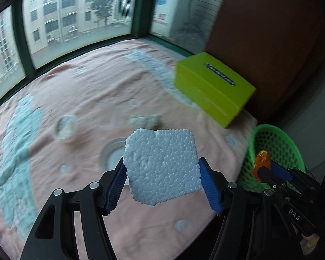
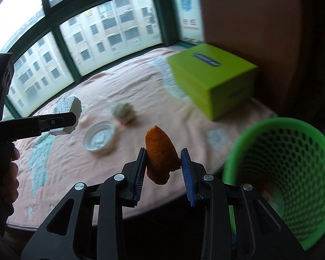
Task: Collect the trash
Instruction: 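Carry foam block and orange peel over the wastebasket and open both tools to drop them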
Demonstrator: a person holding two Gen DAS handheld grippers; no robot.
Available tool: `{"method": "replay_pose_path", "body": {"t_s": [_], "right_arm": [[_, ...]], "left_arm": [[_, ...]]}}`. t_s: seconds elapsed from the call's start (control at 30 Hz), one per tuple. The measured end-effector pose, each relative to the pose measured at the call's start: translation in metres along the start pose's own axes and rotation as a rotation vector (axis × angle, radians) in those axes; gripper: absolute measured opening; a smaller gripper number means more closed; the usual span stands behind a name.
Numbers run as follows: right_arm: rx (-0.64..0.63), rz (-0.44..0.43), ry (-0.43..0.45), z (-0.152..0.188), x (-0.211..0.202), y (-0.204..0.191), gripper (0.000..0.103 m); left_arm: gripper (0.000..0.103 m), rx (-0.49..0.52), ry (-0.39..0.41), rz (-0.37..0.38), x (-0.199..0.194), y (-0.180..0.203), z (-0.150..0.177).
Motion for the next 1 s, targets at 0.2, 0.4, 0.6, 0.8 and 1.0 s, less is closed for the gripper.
{"method": "replay_pose_path", "body": {"t_s": [0.2,0.4,0.6,0.8,1.0], "right_arm": [[0.043,0.097,-0.006,0.017,-0.022,0.043,0.033],[0.1,0.194,-0.031,0.039,-0.041,0.09,0.033],[0.166,0.262,-0.055,0.057,-0.054,0.126,0.037],[0.204,0.303,-0.053,0.068,-0.064,0.146,0.039],[0.221,0.312,-0.037,0.074,-0.077,0.154,0.039]], "left_arm": [[0.063,0.071,-0.021,0.048,0.009,0.05,0.006],[0.063,0.132,-0.027,0.082,0.01,0.088,0.009],[0.063,0.181,-0.037,0.108,0.014,0.123,0.013],[0.063,0.229,-0.056,0.134,0.021,0.154,0.018],[0.063,0.265,-0.083,0.161,0.03,0.181,0.027]]}}
Point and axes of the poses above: each gripper's, at about its wrist camera, not at the fingertips, and x roughly the way its jaws point, y to its right, z to its underside, the point moved 2 cm from there along x, roughly the way its jaws point, and after that the axes turned 10 degrees about -x, right-handed, at the moved point
